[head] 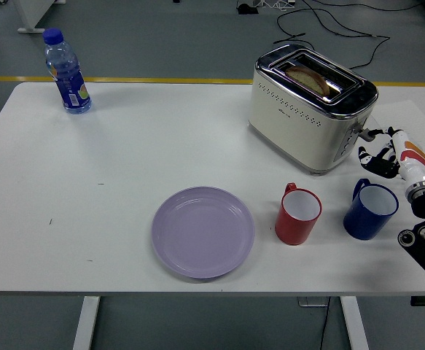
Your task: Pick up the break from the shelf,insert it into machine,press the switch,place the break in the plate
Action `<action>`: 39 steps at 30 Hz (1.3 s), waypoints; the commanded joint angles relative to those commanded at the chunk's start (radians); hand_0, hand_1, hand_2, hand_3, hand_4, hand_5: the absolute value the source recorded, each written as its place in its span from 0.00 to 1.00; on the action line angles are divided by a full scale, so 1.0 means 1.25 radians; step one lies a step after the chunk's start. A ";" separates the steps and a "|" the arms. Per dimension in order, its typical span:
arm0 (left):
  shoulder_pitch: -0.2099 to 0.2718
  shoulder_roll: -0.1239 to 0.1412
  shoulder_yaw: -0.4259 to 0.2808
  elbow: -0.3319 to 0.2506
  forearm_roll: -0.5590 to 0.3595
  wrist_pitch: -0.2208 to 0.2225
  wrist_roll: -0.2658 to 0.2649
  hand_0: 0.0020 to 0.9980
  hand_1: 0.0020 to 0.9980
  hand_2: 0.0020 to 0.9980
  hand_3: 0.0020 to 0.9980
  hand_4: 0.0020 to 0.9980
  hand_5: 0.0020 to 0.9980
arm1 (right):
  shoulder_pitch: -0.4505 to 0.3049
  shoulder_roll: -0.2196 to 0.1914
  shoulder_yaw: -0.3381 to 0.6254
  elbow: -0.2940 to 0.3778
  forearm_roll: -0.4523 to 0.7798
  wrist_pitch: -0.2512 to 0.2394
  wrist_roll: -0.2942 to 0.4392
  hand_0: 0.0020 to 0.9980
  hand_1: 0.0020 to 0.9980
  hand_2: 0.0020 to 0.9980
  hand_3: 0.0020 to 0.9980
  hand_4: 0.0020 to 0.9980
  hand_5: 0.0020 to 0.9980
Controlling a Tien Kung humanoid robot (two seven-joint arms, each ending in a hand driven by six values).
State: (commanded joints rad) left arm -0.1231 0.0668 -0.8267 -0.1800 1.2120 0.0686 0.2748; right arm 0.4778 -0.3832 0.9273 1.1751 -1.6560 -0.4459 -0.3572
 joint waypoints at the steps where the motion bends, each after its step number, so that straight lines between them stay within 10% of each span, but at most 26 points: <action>1: 0.000 0.000 0.000 0.000 0.000 0.000 0.000 0.66 0.59 0.60 0.60 0.33 0.95 | 0.000 0.000 0.000 0.000 0.000 0.000 0.000 0.11 0.13 0.25 0.72 0.66 0.35; 16: 0.003 -0.001 -0.007 0.000 0.011 -0.001 0.001 0.66 0.59 0.60 0.60 0.33 0.94 | -0.019 -0.025 0.140 0.005 -0.074 0.055 -0.045 0.29 0.26 0.35 0.74 0.65 0.35; 17: 0.004 -0.001 -0.009 0.000 0.015 -0.002 0.001 0.65 0.59 0.59 0.60 0.33 0.94 | -0.017 -0.033 0.159 0.005 -0.085 0.088 -0.066 0.53 0.51 0.67 0.97 0.70 0.50; 22: 0.006 -0.001 -0.014 0.000 0.021 -0.003 0.002 0.65 0.59 0.59 0.60 0.33 0.94 | -0.016 -0.045 0.185 0.016 -0.089 0.126 -0.060 0.53 0.51 0.67 0.97 0.70 0.50; 23: 0.007 -0.001 -0.014 0.000 0.023 -0.003 0.003 0.65 0.59 0.59 0.60 0.33 0.94 | -0.015 -0.047 0.188 0.021 -0.083 0.122 -0.050 0.75 0.70 0.87 1.00 0.75 0.56; 39: 0.004 0.002 0.008 0.000 0.001 -0.003 0.000 0.65 0.59 0.60 0.60 0.33 0.94 | 0.115 -0.038 0.138 0.086 0.009 0.089 0.040 0.87 0.84 0.95 0.98 0.78 0.55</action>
State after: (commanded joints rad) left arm -0.1175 0.0696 -0.8165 -0.1800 1.2134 0.0655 0.2749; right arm 0.6210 -0.4302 1.1000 1.2830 -1.6450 -0.3345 -0.3067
